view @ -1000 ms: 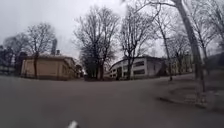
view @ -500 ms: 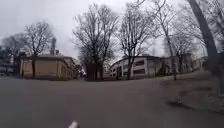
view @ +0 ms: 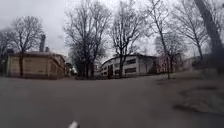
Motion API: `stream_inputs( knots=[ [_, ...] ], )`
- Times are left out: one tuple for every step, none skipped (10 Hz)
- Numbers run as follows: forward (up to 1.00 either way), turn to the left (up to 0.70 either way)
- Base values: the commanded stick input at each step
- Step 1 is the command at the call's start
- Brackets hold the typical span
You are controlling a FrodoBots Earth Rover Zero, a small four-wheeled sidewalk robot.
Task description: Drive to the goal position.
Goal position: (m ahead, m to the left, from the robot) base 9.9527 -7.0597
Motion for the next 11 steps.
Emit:
stream_inputs(
  knots=[
    [1.0,-0.4],
    [1.0,-0.4],
    [1.0,-0.4],
    [1.0,-0.4],
    [1.0,-0.4],
    [1.0,-0.4],
    [1.0,-0.4],
    [1.0,-0.4],
    [1.0,-0.4],
    [1.0,0.0],
    [1.0,0.0]
  ],
)
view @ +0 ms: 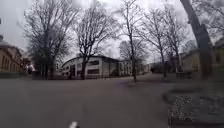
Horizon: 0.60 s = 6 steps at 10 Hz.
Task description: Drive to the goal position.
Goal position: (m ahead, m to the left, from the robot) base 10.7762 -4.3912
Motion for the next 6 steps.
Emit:
stream_inputs(
  knots=[
    [1.0,0.0],
    [1.0,0.0],
    [1.0,0.0],
    [1.0,0.0],
    [1.0,0.0],
    [1.0,0.0]
  ],
)
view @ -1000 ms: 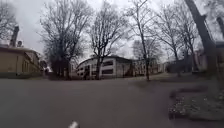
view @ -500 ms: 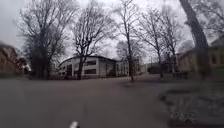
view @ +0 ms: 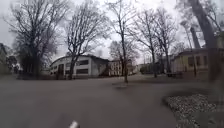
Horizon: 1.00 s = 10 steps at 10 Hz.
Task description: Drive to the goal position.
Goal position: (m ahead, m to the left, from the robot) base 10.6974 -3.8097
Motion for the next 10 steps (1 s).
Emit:
stream_inputs(
  knots=[
    [1.0,0.0],
    [1.0,0.0],
    [1.0,0.0],
    [1.0,0.0],
    [1.0,0.0],
    [1.0,-0.16],
    [1.0,-0.35],
    [1.0,-0.4],
    [1.0,-0.4],
    [1.0,-0.4]
  ],
)
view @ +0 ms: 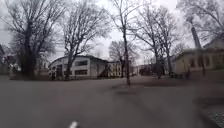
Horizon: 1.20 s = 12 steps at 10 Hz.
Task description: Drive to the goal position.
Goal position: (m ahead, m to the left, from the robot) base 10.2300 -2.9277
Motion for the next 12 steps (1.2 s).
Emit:
stream_inputs(
  knots=[
    [1.0,-0.4],
    [1.0,-0.4],
    [1.0,-0.4],
    [1.0,-0.4],
    [1.0,-0.4],
    [1.0,-0.4],
    [1.0,-0.4],
    [1.0,-0.4],
    [1.0,-0.4],
    [1.0,-0.4],
    [1.0,-0.4],
    [1.0,-0.4]
  ],
)
